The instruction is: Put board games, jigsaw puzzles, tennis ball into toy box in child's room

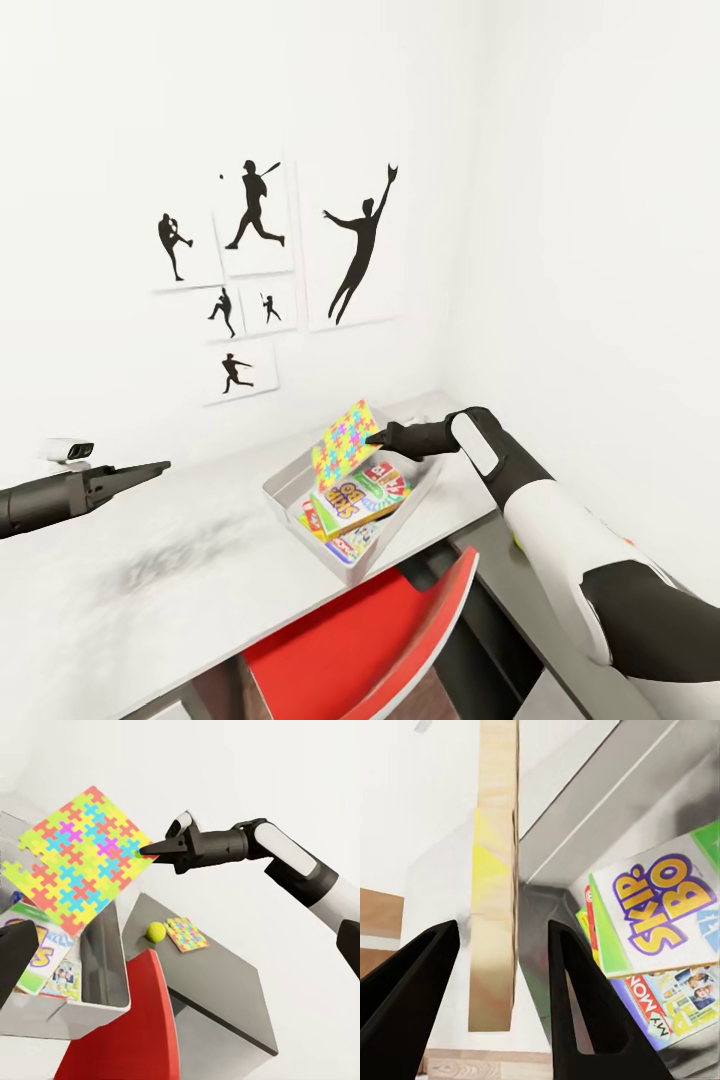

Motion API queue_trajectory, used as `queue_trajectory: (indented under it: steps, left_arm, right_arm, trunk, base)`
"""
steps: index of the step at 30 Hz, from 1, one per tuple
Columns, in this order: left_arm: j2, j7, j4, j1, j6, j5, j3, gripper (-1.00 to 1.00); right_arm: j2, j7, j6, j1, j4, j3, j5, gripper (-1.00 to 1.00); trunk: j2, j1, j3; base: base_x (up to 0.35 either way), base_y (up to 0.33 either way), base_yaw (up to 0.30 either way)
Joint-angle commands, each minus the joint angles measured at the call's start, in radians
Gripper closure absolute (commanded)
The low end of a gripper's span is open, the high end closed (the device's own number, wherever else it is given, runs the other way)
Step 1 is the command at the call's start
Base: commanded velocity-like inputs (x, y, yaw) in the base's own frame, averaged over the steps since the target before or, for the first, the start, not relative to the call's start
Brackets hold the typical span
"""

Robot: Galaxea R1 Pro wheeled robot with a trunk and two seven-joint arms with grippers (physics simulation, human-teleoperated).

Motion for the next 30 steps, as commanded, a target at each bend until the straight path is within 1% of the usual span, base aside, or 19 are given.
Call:
queue_trajectory:
  steps: [1, 10, 18, 28, 30]
  left_arm:
    - [0.0, -0.004, 0.0, -0.001, 0.011, -0.001, 0.0, -1.0]
    - [0.0, -0.004, 0.0, -0.001, 0.011, -0.001, 0.0, -1.0]
    - [0.0, -0.004, 0.0, -0.001, 0.011, -0.001, -0.001, -1.0]
    - [0.0, -0.004, 0.0, -0.001, 0.011, -0.002, -0.001, -1.0]
    - [0.0, -0.004, 0.0, -0.001, 0.011, -0.002, -0.002, -1.0]
  right_arm:
    - [0.0, 0.009, 0.002, -0.001, 0.0, 0.0, 0.01, 1.0]
    - [0.0, 0.009, 0.002, -0.001, 0.0, 0.0, 0.01, 1.0]
    - [0.0, 0.009, 0.002, -0.001, 0.001, 0.0, 0.01, 1.0]
    - [-0.001, 0.009, 0.003, -0.001, 0.005, 0.001, 0.009, 1.0]
    - [-0.001, 0.011, 0.006, -0.001, 0.025, 0.001, 0.008, 1.0]
  trunk:
    - [-0.002, 0.001, -0.002]
    - [-0.002, 0.001, -0.002]
    - [-0.002, 0.001, -0.002]
    - [-0.002, 0.001, -0.002]
    - [-0.002, 0.001, -0.002]
  base:
    - [0.091, 0.0, 0.0]
    - [0.021, 0.0, 0.0]
    - [0.104, 0.038, 0.0]
    - [0.008, 0.002, 0.0]
    - [0.0, 0.0, 0.0]
